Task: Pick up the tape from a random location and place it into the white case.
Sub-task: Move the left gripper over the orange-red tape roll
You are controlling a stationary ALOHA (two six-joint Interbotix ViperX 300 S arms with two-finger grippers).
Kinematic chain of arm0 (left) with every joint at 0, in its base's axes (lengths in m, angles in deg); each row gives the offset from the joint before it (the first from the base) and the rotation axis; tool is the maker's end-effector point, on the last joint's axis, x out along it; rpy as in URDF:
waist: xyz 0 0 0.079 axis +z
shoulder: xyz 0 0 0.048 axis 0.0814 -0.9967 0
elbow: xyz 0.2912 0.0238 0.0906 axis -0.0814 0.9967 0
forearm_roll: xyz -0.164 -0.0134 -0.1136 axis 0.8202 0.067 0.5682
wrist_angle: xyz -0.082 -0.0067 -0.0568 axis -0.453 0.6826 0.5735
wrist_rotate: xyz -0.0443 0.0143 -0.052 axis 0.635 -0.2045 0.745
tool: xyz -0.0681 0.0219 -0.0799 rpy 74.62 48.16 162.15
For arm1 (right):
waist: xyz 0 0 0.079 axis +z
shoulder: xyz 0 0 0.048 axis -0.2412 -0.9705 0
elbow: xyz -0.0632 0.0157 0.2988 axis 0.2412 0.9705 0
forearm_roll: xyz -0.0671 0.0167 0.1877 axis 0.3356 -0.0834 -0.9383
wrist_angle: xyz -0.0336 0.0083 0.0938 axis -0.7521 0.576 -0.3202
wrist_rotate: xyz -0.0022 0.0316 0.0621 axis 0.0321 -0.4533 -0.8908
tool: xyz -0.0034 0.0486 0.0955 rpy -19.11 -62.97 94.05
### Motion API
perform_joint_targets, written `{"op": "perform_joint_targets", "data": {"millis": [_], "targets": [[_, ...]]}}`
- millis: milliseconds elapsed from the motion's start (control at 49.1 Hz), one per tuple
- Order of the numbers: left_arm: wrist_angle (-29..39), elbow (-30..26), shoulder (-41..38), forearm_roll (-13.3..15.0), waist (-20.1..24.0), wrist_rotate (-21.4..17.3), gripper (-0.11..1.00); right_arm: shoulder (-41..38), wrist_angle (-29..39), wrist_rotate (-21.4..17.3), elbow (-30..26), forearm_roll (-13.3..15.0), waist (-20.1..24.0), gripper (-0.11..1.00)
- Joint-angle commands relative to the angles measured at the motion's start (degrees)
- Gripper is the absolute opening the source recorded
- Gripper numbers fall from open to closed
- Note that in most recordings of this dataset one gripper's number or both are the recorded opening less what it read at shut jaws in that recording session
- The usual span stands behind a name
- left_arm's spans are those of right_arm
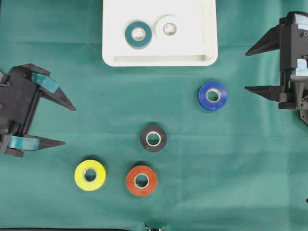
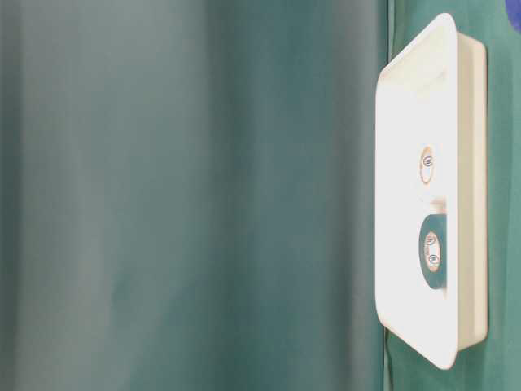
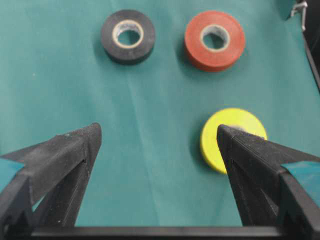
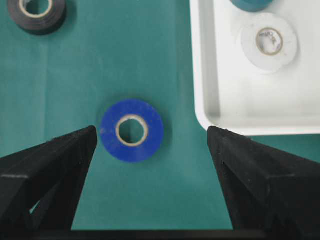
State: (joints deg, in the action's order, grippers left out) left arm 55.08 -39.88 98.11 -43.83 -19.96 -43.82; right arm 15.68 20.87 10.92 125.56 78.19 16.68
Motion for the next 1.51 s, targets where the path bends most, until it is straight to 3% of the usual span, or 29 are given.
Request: {"op": "perform_joint_targets", "data": {"millis": [0,346,713,977,1181,1486], "targets": [[-1.67,-2.90,-2.37,0.18,-0.26,0.00,1.00,0.18,-0.35,0.00,-0.79,-0.09,0.09,0.88],[-4.04,-12.13,-13.10,0.18,-1.67,0.00,1.00,-0.79,-0.35,0.35,-0.88,-0.09,0.09,0.88],[-3.34,-27.07,-25.58,0.18,-2.64,-0.62,1.00,-0.88,-0.26,0.62,-0.88,0.09,0.09,0.88],[-2.20,-34.72,-30.76,0.18,-3.08,-0.62,1.00,-0.88,-0.18,0.88,-0.88,0.09,0.09,0.88],[-1.23,-38.06,-32.87,0.18,-3.69,-0.62,1.00,-0.88,-0.35,0.88,-0.88,0.09,0.09,0.88],[-0.18,-38.06,-33.05,0.18,-3.69,-0.35,1.00,-0.88,-0.35,0.79,-0.88,0.09,0.18,0.88]]}}
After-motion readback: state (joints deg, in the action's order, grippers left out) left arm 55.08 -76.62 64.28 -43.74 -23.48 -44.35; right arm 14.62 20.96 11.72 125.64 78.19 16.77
